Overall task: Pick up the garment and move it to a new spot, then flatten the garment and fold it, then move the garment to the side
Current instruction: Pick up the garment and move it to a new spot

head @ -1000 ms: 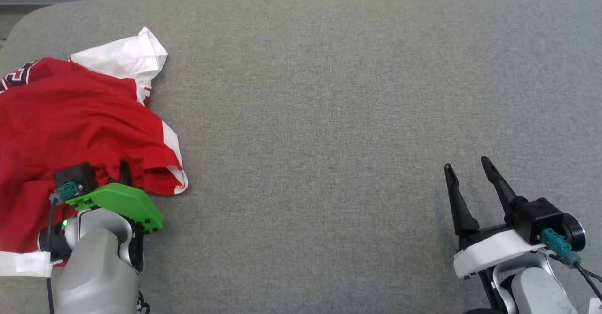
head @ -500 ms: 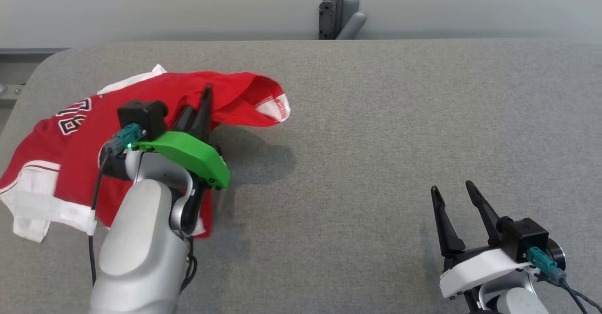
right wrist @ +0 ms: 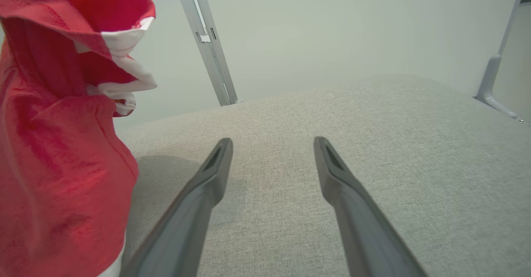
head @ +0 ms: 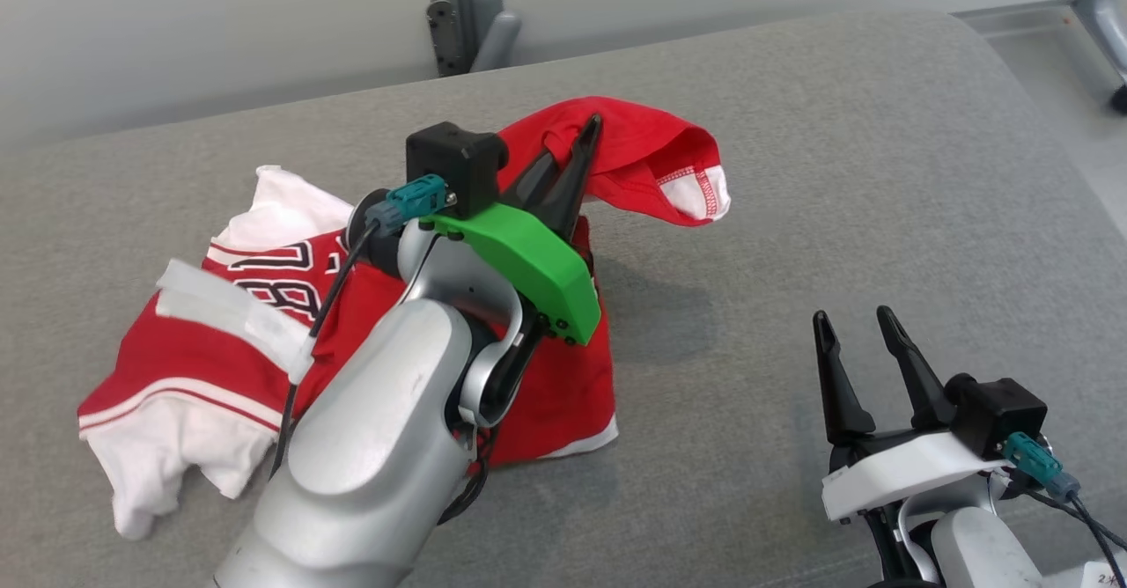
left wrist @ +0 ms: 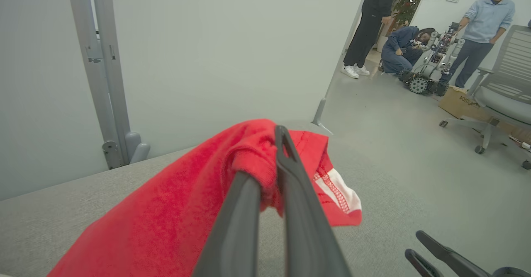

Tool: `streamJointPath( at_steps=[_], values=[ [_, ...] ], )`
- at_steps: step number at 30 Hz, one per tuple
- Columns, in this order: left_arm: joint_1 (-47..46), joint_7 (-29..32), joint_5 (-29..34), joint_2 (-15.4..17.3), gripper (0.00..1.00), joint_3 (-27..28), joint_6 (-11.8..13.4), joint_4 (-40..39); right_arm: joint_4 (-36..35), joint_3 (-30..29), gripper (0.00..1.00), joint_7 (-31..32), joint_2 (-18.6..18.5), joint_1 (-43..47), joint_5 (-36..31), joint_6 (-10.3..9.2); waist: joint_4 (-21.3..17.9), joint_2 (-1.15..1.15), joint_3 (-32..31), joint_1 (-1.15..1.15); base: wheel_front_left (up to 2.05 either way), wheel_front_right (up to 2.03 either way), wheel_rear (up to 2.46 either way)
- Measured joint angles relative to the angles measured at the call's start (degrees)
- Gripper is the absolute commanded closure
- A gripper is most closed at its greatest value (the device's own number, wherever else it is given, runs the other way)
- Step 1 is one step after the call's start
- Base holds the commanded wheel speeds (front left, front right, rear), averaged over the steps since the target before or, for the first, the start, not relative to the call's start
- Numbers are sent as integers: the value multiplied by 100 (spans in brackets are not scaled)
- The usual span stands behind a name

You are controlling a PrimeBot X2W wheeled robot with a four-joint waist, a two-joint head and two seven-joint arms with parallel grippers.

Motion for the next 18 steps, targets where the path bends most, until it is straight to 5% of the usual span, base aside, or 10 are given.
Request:
streamJointPath(
  at_steps=[18],
  values=[
    [-1363, -1128, -1458, -14, 100, -1527, 397, 1704, 54, 76, 0, -1, 1, -116, 552, 0, -1776, 0, 681, 0, 0, 0, 0]
  ],
)
